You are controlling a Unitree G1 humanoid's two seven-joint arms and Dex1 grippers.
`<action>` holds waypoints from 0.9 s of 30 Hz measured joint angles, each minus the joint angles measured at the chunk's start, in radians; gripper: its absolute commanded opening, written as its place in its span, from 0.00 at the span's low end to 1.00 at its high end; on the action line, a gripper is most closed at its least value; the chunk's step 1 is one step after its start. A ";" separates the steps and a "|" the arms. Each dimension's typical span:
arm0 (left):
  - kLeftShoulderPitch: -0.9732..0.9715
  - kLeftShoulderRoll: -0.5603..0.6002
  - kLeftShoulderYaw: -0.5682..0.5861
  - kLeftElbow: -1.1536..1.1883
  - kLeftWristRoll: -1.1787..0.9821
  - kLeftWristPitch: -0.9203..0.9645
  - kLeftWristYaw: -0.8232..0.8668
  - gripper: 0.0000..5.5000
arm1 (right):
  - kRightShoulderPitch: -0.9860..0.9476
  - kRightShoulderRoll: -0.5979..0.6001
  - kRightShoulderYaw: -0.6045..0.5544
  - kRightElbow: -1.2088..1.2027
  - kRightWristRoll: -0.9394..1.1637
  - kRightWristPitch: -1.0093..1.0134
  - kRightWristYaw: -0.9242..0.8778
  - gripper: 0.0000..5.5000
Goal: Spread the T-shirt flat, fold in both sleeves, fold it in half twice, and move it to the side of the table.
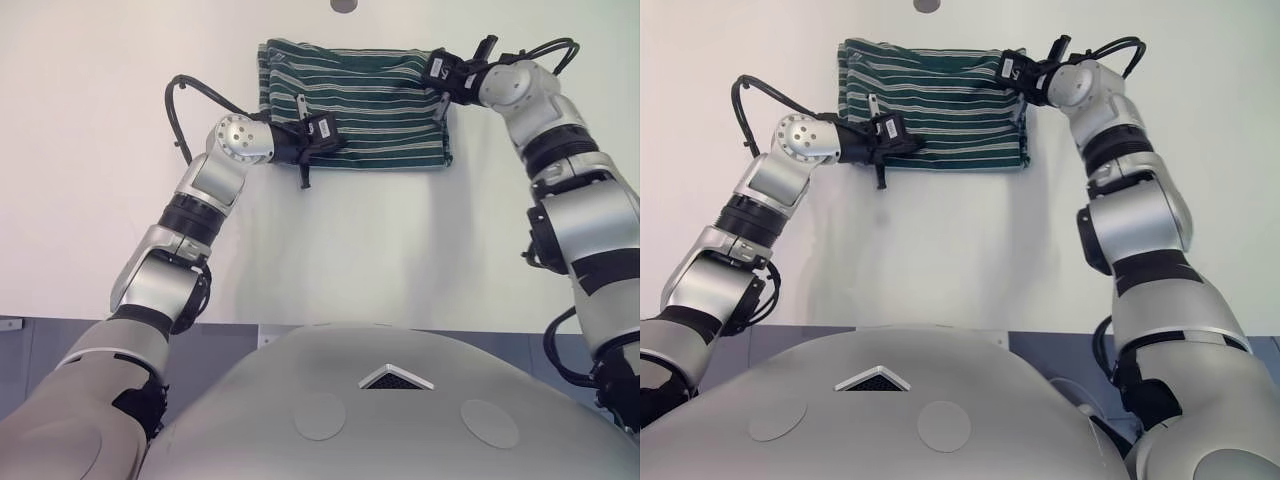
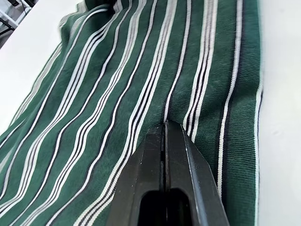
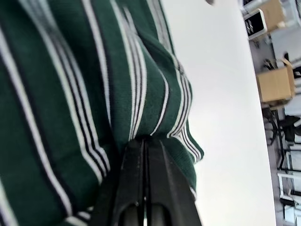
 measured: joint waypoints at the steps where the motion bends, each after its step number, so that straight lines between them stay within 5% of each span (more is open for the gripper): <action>1: -0.020 0.006 -0.001 0.026 0.000 -0.030 0.006 0.00 | 0.049 -0.046 -0.004 -0.113 0.048 0.003 0.087 0.00; 5: -0.164 0.053 -0.016 0.225 0.075 -0.136 0.073 0.00 | 0.289 -0.200 -0.003 -0.629 0.266 0.125 0.395 0.00; 10: -0.308 0.067 -0.058 0.479 0.214 -0.268 0.151 0.00 | 0.481 -0.219 0.074 -1.177 0.418 0.448 0.572 0.00; 15: -0.229 0.087 0.043 0.404 0.118 -0.447 0.149 0.06 | 0.459 -0.152 -0.074 -1.174 0.390 0.441 0.338 0.15; 18: -0.043 0.247 0.140 0.193 0.044 -0.569 0.131 0.14 | 0.539 -0.215 -0.171 -1.210 0.406 0.318 0.309 0.23; 22: 0.276 0.452 0.236 -0.034 -0.016 -0.651 0.094 0.27 | 0.727 -0.328 -0.185 -1.213 0.331 0.107 0.299 0.35; 27: 0.289 0.474 0.198 -0.082 0.082 -0.712 0.087 0.28 | 0.840 -0.313 -0.129 -1.209 0.132 -0.088 0.133 0.35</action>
